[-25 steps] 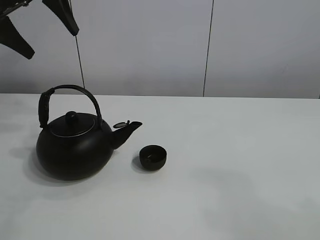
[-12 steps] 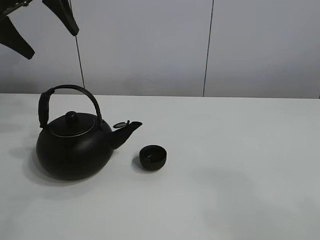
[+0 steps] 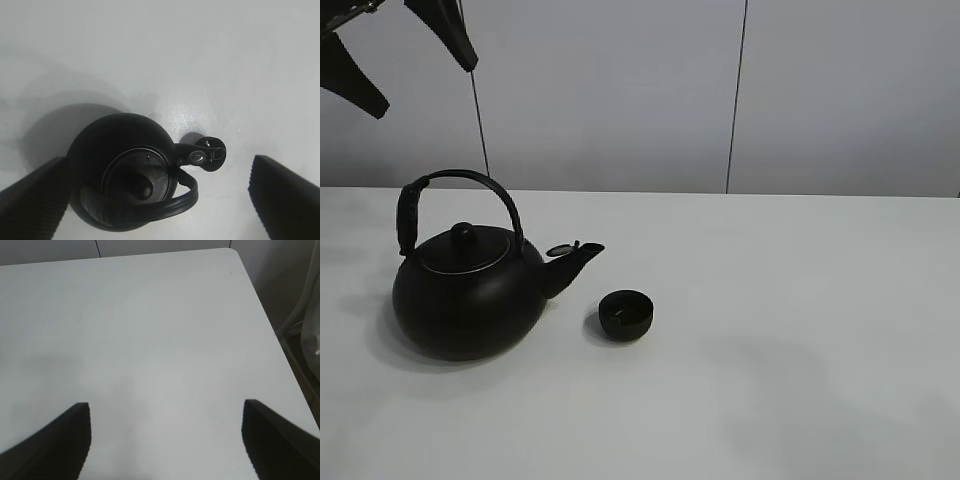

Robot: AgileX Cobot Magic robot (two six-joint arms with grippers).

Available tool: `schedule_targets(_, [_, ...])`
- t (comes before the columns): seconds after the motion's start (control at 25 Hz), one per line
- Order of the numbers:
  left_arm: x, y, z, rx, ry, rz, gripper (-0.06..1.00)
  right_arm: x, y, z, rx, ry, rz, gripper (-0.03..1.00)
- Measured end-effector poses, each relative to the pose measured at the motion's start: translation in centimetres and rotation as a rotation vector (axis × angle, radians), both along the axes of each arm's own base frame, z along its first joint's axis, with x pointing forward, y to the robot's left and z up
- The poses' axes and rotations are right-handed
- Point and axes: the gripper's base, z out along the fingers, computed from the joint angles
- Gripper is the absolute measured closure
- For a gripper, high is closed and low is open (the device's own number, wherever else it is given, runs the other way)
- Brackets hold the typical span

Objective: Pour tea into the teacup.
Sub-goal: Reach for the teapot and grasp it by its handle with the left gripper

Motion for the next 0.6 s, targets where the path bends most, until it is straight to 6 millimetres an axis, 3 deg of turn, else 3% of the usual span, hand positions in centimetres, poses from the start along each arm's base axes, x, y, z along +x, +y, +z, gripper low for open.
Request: schedule_targets(0.6, [0.00, 0.00, 0.00, 0.000, 0.000, 0.000, 0.25, 0.00, 0.00, 0.00, 0.000, 0.000, 0.000, 0.40])
